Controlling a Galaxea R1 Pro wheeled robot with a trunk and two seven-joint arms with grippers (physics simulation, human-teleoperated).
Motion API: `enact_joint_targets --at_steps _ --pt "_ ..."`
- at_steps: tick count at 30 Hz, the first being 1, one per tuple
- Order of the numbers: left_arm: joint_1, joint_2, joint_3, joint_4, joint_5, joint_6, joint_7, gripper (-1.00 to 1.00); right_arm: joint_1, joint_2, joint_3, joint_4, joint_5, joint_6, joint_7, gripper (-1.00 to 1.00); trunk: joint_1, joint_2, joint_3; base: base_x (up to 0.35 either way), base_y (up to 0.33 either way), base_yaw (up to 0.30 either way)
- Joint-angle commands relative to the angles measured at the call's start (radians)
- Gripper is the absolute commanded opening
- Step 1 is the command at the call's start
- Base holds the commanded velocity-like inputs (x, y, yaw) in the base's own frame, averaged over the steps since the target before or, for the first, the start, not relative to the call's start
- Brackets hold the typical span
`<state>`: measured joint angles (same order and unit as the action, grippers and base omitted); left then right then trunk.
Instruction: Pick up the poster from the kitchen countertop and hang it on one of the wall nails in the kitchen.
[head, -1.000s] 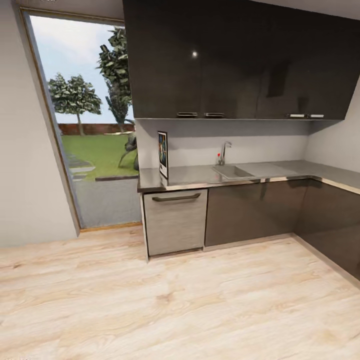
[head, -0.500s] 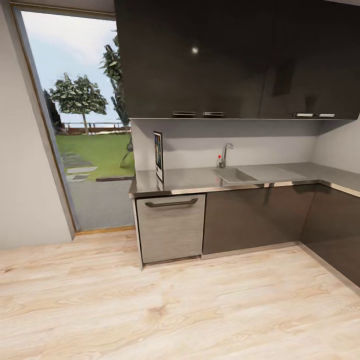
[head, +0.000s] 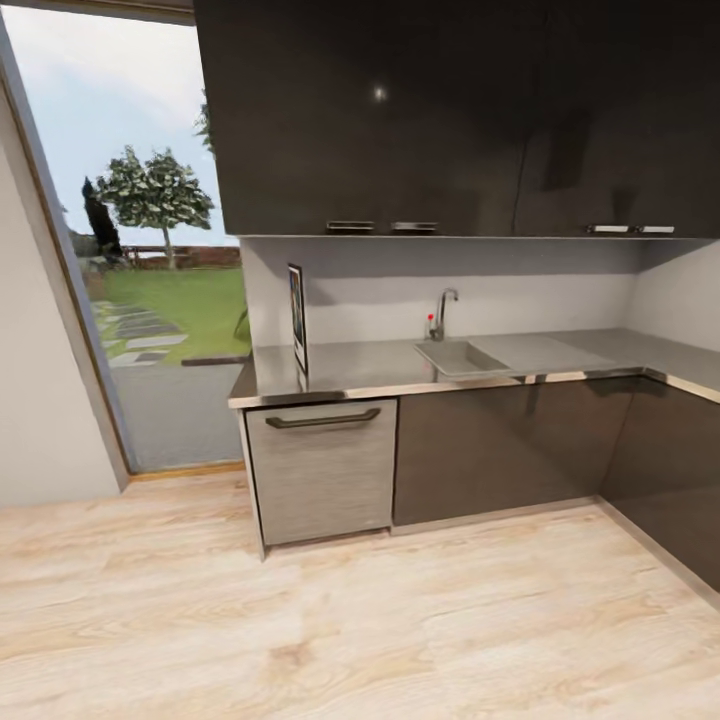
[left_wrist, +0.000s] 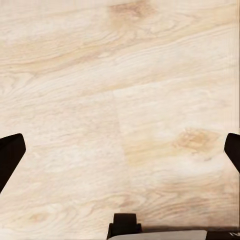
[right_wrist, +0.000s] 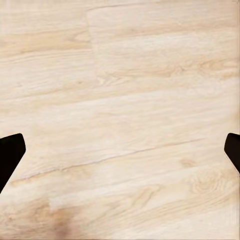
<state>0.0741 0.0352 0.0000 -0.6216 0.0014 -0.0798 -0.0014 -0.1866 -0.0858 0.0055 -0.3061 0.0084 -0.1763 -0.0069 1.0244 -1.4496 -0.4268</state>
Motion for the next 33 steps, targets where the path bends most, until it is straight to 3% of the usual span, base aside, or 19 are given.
enact_joint_targets --at_steps 1,14,17,18,21,22,24,25,26,28,29,31,33 --pt "0.000 0.000 0.000 -0.001 0.000 -0.001 0.000 1.00 -0.001 0.000 0.001 0.001 0.001 -0.003 -0.001 1.00 0.001 0.000 -0.001 0.314 -0.115 0.000" --pt "0.000 0.002 0.001 -0.006 0.001 -0.007 -0.001 1.00 -0.001 -0.001 -0.002 0.000 0.001 -0.004 0.000 1.00 0.001 0.000 -0.001 0.296 -0.086 0.000" --pt "0.001 0.003 0.009 -0.009 0.006 -0.037 -0.004 1.00 -0.001 -0.001 -0.003 -0.001 0.001 -0.004 0.000 1.00 0.001 0.000 -0.001 0.077 -0.021 0.000" --pt "0.001 0.003 0.017 -0.061 0.023 -0.107 -0.006 1.00 -0.001 -0.002 -0.005 -0.004 0.000 -0.005 0.000 1.00 0.001 0.000 -0.001 0.018 -0.005 0.000" --pt "0.001 0.004 0.023 -0.146 0.037 -0.130 -0.007 1.00 -0.001 -0.002 -0.006 -0.005 0.000 -0.009 -0.001 1.00 0.001 0.000 -0.001 0.012 -0.003 0.000" --pt "0.001 0.006 0.027 -0.509 0.066 -0.065 -0.010 1.00 -0.001 -0.022 -0.006 -0.003 0.000 -0.088 -0.002 1.00 0.001 0.000 -0.001 0.002 0.000 0.000" --pt "0.001 0.006 0.026 -0.641 0.071 0.030 -0.010 1.00 -0.001 -0.030 -0.006 -0.003 -0.001 -0.102 -0.002 1.00 0.001 0.000 -0.001 0.000 0.000 0.000" --pt "0.001 0.005 0.021 -0.758 0.073 0.117 -0.009 1.00 -0.001 -0.038 -0.006 -0.003 -0.002 -0.109 -0.002 1.00 0.001 0.000 -0.001 0.000 0.000 0.000" --pt "-0.012 -0.018 0.015 -0.886 0.077 0.197 -0.005 1.00 -0.001 -0.044 -0.007 -0.003 -0.003 -0.116 -0.002 1.00 0.001 0.000 -0.001 0.000 0.000 0.000" --pt "-0.134 -0.053 0.013 -0.929 0.081 0.303 0.035 1.00 -0.001 -0.050 -0.007 -0.003 -0.003 -0.119 -0.002 1.00 0.001 0.000 -0.001 0.000 0.000 0.000" --pt "-0.164 -0.060 0.013 -0.932 0.082 0.334 0.052 1.00 -0.001 -0.052 -0.007 -0.003 -0.004 -0.119 -0.002 1.00 0.001 0.000 -0.001 0.000 0.000 0.000" --pt "-0.294 -0.101 0.013 -0.938 0.082 0.455 0.135 1.00 -0.001 -0.057 -0.007 -0.004 -0.004 -0.120 -0.002 1.00 0.001 0.000 -0.001 0.000 0.000 0.000" --pt "-0.365 -0.128 0.012 -0.934 0.081 0.501 0.175 1.00 -0.001 -0.058 -0.007 -0.005 -0.004 -0.121 -0.002 1.00 0.001 0.000 -0.001 0.000 0.000 0.000"
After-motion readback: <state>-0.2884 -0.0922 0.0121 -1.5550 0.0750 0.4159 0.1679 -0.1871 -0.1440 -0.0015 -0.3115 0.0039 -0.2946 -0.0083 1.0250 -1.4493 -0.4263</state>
